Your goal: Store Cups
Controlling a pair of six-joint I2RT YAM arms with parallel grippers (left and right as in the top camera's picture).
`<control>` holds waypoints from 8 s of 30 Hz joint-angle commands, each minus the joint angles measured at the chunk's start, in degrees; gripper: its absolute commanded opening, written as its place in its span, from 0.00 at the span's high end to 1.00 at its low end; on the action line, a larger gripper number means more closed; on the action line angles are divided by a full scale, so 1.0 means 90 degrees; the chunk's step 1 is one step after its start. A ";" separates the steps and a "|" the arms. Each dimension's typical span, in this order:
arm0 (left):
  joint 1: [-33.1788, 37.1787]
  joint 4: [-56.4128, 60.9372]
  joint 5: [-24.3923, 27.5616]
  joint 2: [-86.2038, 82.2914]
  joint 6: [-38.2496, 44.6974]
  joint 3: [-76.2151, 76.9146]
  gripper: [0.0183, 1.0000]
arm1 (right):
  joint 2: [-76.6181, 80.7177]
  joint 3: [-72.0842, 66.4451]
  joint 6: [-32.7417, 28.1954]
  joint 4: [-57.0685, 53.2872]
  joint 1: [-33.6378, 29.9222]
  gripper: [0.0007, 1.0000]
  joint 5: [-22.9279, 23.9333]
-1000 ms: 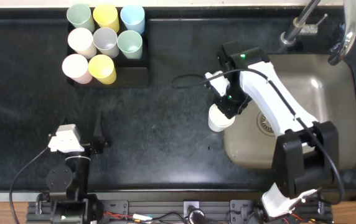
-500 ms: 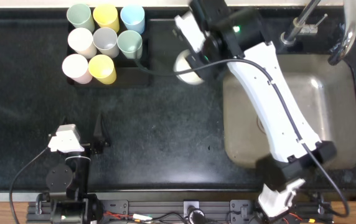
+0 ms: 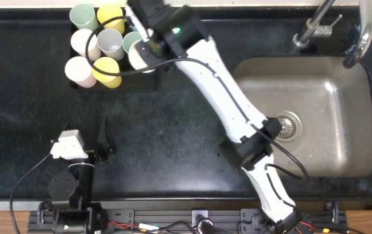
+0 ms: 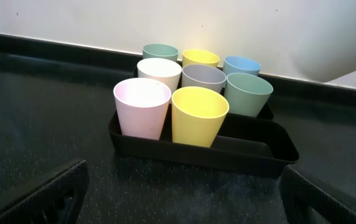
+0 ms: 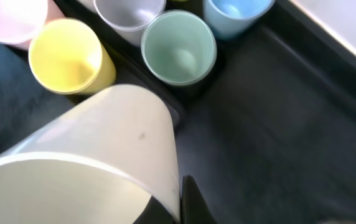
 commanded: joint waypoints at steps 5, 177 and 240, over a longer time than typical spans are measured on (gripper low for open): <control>0.0029 -0.0005 0.0017 -0.0063 0.0160 -0.0022 0.00 | 0.0435 0.0187 0.0257 0.0197 -0.0015 0.96 -0.0095; 0.0029 -0.0005 0.0017 -0.0063 0.0158 -0.0022 0.00 | -1.1638 -1.2849 0.1326 0.6042 -0.3708 0.00 -0.0430; 0.0029 -0.0005 0.0017 -0.0063 0.0158 -0.0024 0.00 | -1.5021 -1.7347 0.1326 0.9097 -0.4340 0.00 -0.0401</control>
